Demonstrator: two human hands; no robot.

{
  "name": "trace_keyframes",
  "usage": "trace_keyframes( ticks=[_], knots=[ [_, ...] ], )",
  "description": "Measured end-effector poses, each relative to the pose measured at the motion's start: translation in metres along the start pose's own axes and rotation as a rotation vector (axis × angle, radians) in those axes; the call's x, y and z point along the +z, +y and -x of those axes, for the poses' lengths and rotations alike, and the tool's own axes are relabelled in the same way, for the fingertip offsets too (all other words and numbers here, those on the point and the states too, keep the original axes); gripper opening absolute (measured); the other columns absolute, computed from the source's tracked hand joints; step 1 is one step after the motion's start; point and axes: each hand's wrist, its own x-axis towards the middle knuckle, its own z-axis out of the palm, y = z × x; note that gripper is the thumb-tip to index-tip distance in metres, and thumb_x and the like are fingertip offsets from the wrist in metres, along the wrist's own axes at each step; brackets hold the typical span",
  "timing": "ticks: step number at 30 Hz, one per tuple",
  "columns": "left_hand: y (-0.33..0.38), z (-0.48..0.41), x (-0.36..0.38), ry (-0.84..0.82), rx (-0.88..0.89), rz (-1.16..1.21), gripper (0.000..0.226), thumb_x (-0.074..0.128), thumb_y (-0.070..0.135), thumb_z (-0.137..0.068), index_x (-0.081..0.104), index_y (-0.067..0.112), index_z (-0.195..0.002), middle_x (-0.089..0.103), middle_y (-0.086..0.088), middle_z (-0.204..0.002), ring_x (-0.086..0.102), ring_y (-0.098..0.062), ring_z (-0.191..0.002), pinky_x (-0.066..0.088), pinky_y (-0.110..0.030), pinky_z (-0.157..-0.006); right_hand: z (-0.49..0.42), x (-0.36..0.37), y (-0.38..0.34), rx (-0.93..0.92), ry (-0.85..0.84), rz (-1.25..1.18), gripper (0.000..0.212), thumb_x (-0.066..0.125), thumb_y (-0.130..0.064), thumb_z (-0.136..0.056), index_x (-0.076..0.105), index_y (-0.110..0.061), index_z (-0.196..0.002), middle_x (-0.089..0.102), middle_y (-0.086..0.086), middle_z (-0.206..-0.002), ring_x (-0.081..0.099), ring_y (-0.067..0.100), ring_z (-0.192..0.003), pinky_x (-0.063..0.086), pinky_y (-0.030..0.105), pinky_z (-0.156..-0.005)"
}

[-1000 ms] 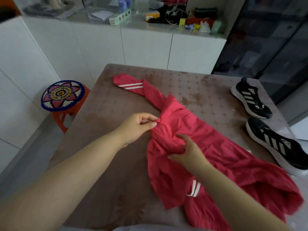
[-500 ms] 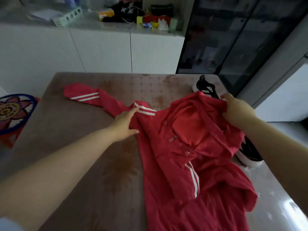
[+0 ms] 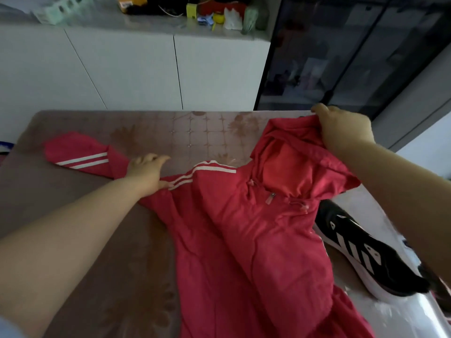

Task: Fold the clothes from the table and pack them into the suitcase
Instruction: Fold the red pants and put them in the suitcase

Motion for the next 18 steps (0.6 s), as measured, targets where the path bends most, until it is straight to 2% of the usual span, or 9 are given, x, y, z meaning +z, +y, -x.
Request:
trace_keyframes(
  ticks=[3,6,8,9,10,12,14,16,18],
  knots=[
    [-0.001,-0.011,0.016,-0.108,-0.057,-0.021,0.086,0.056,0.062,-0.081,0.018,0.025,-0.148,0.030,-0.008,-0.151,0.029,-0.028,-0.138,0.010,-0.044,-0.114,-0.031,0.007,-0.007,0.029,0.090,-0.020,0.031,0.039,0.003,-0.091,0.047,-0.003,-0.120,0.058,0.023,-0.108,0.062,0.044,-0.086,0.034,0.038,-0.058],
    [-0.005,-0.008,0.033,-0.061,-0.018,-0.138,0.078,0.052,0.063,-0.082,0.027,0.022,-0.144,0.038,-0.004,-0.146,0.036,-0.023,-0.134,0.001,-0.048,-0.115,-0.048,0.013,-0.026,0.141,0.128,-0.159,0.039,0.041,0.002,-0.089,0.044,-0.006,-0.126,0.055,0.022,-0.117,0.059,0.045,-0.091,0.037,0.042,-0.064],
    [-0.012,-0.003,0.038,0.041,-0.010,-0.176,0.070,0.052,0.061,-0.083,0.036,0.021,-0.138,0.044,-0.004,-0.140,0.041,-0.023,-0.130,-0.001,-0.046,-0.115,-0.049,0.019,-0.045,0.157,0.044,-0.288,0.055,0.051,-0.003,-0.084,0.037,-0.011,-0.136,0.047,0.020,-0.129,0.051,0.043,-0.111,0.038,0.049,-0.090],
    [-0.017,0.001,0.039,0.089,-0.016,-0.180,0.065,0.052,0.060,-0.084,0.041,0.020,-0.134,0.048,-0.004,-0.135,0.044,-0.023,-0.127,0.000,-0.045,-0.114,-0.043,0.023,-0.057,0.132,-0.027,-0.326,0.065,0.057,-0.006,-0.080,0.033,-0.012,-0.140,0.041,0.019,-0.137,0.042,0.041,-0.123,0.025,0.050,-0.107],
    [-0.023,0.005,0.041,0.128,-0.024,-0.187,0.061,0.052,0.059,-0.084,0.046,0.020,-0.130,0.052,-0.004,-0.130,0.046,-0.024,-0.123,0.000,-0.044,-0.114,-0.033,0.026,-0.069,0.096,-0.083,-0.358,0.071,0.061,-0.010,-0.077,0.031,-0.013,-0.142,0.035,0.018,-0.142,0.032,0.038,-0.132,0.011,0.050,-0.114],
    [-0.039,0.018,0.044,0.167,-0.060,-0.212,0.053,0.051,0.057,-0.085,0.053,0.019,-0.121,0.057,-0.005,-0.121,0.050,-0.025,-0.118,0.005,-0.043,-0.113,0.003,0.035,-0.095,0.001,-0.104,-0.420,0.067,0.060,-0.024,-0.075,0.041,-0.013,-0.139,0.036,0.019,-0.142,0.030,0.041,-0.133,0.007,0.056,-0.113],
    [-0.059,0.034,0.047,0.168,-0.123,-0.212,0.047,0.053,0.052,-0.086,0.055,0.018,-0.119,0.060,-0.006,-0.116,0.051,-0.027,-0.115,0.013,-0.042,-0.111,0.057,0.043,-0.121,-0.131,-0.079,-0.464,0.063,0.050,-0.042,-0.069,0.058,-0.012,-0.123,0.052,0.021,-0.129,0.047,0.045,-0.121,0.022,0.066,-0.103],
    [-0.077,0.053,0.050,0.137,-0.197,-0.179,0.045,0.055,0.046,-0.087,0.053,0.018,-0.122,0.060,-0.008,-0.116,0.051,-0.029,-0.113,0.024,-0.042,-0.106,0.116,0.048,-0.141,-0.250,-0.123,-0.462,0.065,0.043,-0.052,-0.063,0.058,-0.019,-0.117,0.059,0.016,-0.121,0.053,0.040,-0.114,0.032,0.064,-0.096],
    [-0.093,0.074,0.053,0.090,-0.289,-0.101,0.047,0.056,0.040,-0.087,0.048,0.018,-0.127,0.057,-0.011,-0.119,0.050,-0.032,-0.113,0.035,-0.040,-0.098,0.168,0.047,-0.157,-0.341,-0.190,-0.423,0.067,0.042,-0.057,-0.062,0.051,-0.027,-0.121,0.059,0.009,-0.123,0.047,0.030,-0.118,0.033,0.055,-0.101]
  ],
)
